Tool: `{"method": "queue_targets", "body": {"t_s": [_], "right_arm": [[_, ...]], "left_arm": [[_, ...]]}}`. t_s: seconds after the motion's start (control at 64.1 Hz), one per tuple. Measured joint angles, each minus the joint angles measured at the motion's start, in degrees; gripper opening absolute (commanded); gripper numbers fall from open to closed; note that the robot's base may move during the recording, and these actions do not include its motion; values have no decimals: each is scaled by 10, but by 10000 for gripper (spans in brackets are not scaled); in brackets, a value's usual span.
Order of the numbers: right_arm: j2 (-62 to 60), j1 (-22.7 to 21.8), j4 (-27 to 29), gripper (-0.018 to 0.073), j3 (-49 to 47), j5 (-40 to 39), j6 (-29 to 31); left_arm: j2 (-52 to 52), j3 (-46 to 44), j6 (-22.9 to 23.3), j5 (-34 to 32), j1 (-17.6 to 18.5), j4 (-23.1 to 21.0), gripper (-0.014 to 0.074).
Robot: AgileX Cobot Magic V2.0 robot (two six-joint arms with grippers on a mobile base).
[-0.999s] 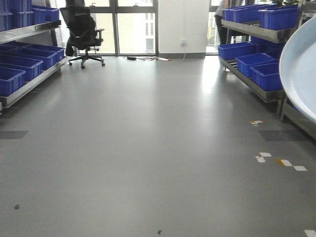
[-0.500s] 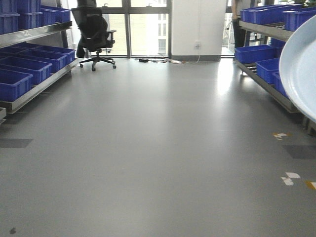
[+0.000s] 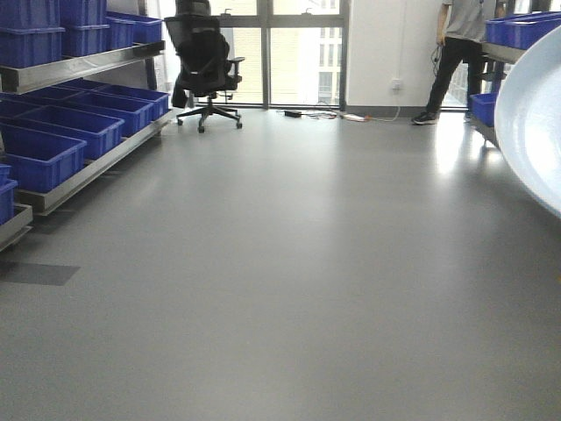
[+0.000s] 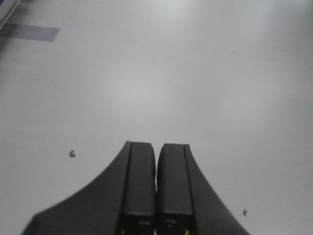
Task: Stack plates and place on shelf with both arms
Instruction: 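Drive the base to the blue-bin shelf rack, holding the plates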
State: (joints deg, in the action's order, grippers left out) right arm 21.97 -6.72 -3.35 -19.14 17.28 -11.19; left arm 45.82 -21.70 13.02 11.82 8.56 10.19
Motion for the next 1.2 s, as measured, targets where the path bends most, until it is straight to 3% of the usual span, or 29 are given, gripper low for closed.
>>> {"method": "queue_targets", "body": {"t_s": [1.202], "right_arm": [[0,0,0,48,0,0,0]], "left_arm": [[0,0,0,0,0,1,82]]}}
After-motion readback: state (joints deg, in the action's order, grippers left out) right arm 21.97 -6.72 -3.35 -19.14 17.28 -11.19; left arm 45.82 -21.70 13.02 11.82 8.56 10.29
